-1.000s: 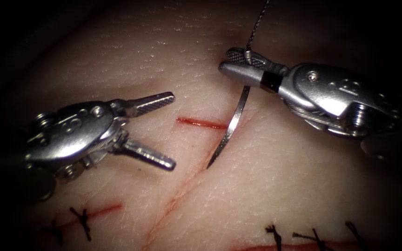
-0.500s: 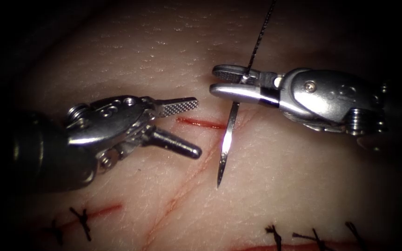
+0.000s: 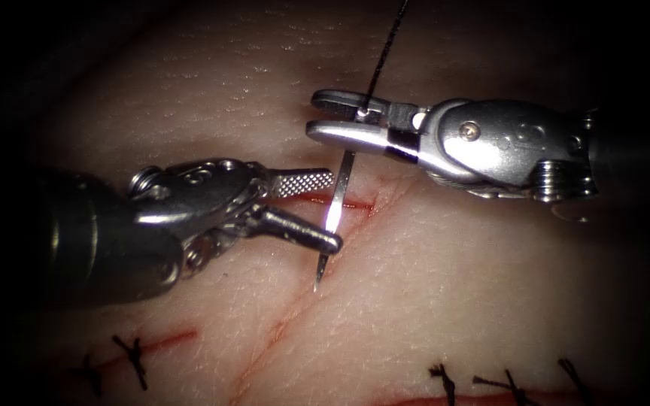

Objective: Wound Closure

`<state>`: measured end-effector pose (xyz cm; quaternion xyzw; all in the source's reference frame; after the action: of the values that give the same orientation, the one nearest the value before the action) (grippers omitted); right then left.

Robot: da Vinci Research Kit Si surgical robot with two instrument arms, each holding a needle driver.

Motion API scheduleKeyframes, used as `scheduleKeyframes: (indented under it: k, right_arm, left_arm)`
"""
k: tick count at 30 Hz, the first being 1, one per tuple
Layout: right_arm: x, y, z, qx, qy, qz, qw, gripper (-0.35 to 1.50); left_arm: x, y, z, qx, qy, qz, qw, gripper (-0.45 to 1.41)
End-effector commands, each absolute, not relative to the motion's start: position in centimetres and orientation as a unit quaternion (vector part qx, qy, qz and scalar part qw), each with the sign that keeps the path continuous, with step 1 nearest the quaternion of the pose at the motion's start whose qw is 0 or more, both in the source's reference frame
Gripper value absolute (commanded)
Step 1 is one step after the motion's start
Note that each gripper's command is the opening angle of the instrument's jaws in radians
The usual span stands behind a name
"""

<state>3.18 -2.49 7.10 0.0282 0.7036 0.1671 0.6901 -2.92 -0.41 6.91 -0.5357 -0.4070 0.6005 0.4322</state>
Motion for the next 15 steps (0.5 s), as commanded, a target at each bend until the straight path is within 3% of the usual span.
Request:
scheduleKeyframes:
  k: [1, 2, 6, 9, 11, 15]
  right_arm:
    - [3.28, -2.52, 7.14, 0.026, 0.706, 0.166, 0.688, -0.35]
    - [3.29, -2.52, 7.14, 0.026, 0.706, 0.166, 0.688, -0.35]
    - [3.32, -2.52, 7.13, 0.024, 0.707, 0.164, 0.688, -0.35]
    - [3.32, -2.53, 7.13, 0.024, 0.707, 0.163, 0.688, -0.35]
    - [3.32, -2.55, 7.14, 0.024, 0.707, 0.162, 0.688, -0.35]
    - [3.33, -2.56, 7.14, 0.024, 0.708, 0.161, 0.688, -0.35]
  left_arm:
    - [-2.98, -0.43, 6.95, -0.53, -0.416, 0.593, 0.441, 0.93]
    - [-2.98, -0.44, 6.95, -0.53, -0.416, 0.593, 0.441, 0.89]
    - [-2.94, -0.43, 6.94, -0.526, -0.425, 0.586, 0.446, 0.44]
    - [-2.89, -0.38, 6.93, -0.526, -0.428, 0.585, 0.445, -0.03]
    - [-2.85, -0.34, 6.91, -0.52, -0.432, 0.579, 0.455, -0.45]
    - [-2.86, -0.36, 6.89, -0.512, -0.441, 0.571, 0.466, -0.45]
